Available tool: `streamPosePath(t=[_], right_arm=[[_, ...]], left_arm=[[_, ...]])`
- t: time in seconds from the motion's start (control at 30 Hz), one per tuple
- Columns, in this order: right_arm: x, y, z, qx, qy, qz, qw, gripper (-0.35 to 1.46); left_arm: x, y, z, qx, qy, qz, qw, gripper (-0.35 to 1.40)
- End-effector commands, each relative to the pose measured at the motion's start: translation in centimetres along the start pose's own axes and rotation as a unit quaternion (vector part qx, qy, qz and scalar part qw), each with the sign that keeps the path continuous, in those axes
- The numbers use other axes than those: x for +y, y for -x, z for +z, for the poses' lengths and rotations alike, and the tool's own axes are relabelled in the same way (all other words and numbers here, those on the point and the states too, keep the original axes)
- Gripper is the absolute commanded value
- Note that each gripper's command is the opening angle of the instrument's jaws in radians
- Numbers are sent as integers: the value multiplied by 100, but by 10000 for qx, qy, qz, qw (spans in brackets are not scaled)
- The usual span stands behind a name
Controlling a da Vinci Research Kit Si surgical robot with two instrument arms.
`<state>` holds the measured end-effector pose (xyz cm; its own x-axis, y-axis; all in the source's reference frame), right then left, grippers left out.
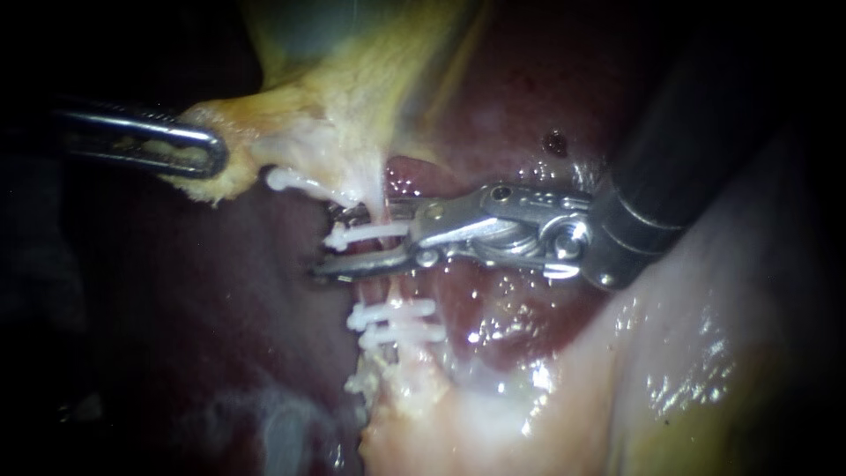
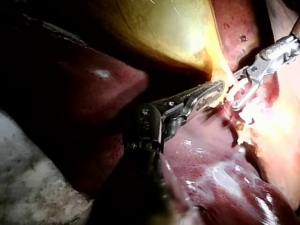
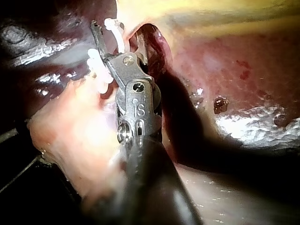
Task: Going back third clip right tube
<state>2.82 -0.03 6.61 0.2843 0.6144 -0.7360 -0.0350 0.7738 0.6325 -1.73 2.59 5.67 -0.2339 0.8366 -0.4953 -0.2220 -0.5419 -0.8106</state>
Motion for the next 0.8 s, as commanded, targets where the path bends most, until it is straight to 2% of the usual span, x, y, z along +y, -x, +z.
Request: streamPosePath(t=[0.03,0.27,0.43,0.67,0.8], right_arm=[[0,0,-2,-4,14,-45,10000,50],[-6,4,-32,-35,-69,-498,9987,50],[-20,4,-67,-66,-114,-1056,9943,50],[-39,5,-101,-78,-222,-1331,9908,50],[-44,9,-118,-83,-256,-1402,9898,50]], left_arm=[[0,0,0,0,0,1,10000,-35],[2,0,0,1,-2,0,10000,-35],[2,0,1,2,-4,0,10000,-35],[1,0,1,2,-4,1,10000,-35],[1,0,1,2,-4,1,10000,-35]])
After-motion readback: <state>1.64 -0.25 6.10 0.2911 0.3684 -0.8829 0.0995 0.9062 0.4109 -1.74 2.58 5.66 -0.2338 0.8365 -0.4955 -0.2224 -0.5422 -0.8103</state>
